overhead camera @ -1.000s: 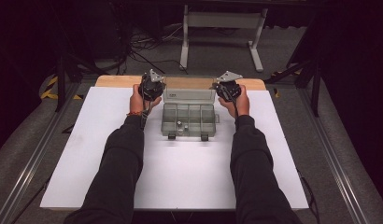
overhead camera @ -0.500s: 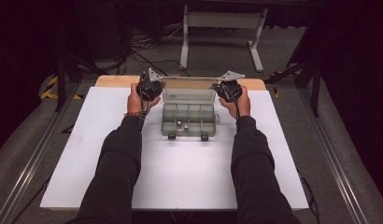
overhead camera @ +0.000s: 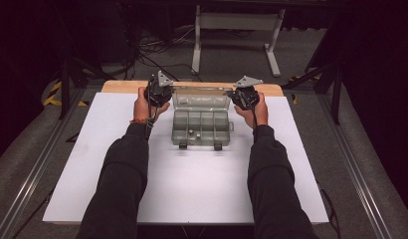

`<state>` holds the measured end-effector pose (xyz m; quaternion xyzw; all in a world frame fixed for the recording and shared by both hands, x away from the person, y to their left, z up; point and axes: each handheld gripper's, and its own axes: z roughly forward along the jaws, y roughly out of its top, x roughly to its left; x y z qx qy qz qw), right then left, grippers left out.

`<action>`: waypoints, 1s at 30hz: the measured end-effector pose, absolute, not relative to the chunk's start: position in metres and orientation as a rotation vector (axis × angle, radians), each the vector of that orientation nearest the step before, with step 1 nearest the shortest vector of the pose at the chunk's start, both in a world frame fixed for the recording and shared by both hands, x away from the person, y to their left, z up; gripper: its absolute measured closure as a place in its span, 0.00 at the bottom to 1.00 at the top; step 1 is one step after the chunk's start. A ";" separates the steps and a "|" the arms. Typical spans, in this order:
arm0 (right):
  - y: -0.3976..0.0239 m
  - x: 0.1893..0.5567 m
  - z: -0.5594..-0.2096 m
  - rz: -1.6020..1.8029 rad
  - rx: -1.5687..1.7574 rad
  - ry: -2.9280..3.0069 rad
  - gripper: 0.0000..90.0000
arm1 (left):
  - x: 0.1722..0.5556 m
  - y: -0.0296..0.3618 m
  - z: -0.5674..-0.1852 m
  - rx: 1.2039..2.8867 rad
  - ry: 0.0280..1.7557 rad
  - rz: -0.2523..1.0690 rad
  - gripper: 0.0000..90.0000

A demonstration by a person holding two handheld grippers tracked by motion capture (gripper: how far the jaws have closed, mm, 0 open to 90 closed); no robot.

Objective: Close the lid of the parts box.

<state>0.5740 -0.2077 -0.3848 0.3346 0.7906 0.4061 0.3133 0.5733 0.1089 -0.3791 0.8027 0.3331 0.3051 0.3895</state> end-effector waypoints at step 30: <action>-0.209 0.535 -0.373 1.114 0.826 2.103 1.00 | 0.535 0.111 -0.369 2.095 0.788 0.800 0.97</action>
